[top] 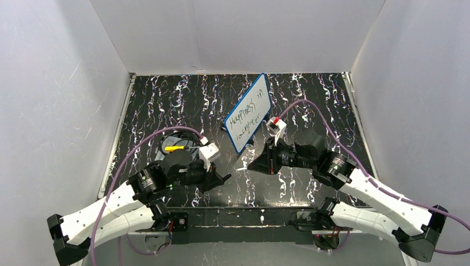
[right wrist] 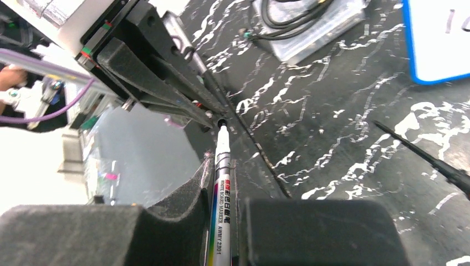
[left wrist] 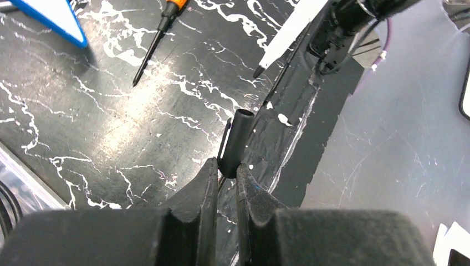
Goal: Write a sentence on the whiteboard
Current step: Close the whiteboard marker at the center of the board.
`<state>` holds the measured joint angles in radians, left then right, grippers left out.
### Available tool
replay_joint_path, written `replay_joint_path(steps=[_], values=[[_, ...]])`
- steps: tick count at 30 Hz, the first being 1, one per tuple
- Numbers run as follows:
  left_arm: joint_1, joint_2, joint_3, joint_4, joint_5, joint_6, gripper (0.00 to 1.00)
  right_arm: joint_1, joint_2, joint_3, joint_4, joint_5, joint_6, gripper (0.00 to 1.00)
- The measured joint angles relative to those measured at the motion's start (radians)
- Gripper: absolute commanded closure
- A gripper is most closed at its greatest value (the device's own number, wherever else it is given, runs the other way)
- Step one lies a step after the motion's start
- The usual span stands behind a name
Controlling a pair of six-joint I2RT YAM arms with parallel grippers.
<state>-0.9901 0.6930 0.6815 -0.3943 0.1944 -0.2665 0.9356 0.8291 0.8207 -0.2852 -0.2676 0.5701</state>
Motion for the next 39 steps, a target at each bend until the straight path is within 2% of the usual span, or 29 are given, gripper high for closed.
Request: replay_joint_path(steps=[6, 13, 26, 39], values=[[0.0, -0.05, 0.006, -0.037, 0.056, 0.091, 1.0, -0.002, 0.082, 0.105, -0.062, -0.133, -0.032, 0.99], [0.0, -0.084, 0.006, -0.056, 0.081, 0.151, 1.0, -0.005, 0.103, 0.185, -0.168, -0.18, -0.068, 0.99], [0.0, -0.149, 0.006, -0.022, 0.14, 0.154, 1.0, -0.005, 0.127, 0.198, -0.192, -0.22, -0.078, 0.99], [0.0, -0.075, 0.008, -0.01, 0.185, 0.143, 1.0, -0.005, 0.146, 0.199, -0.184, -0.254, -0.077, 0.99]])
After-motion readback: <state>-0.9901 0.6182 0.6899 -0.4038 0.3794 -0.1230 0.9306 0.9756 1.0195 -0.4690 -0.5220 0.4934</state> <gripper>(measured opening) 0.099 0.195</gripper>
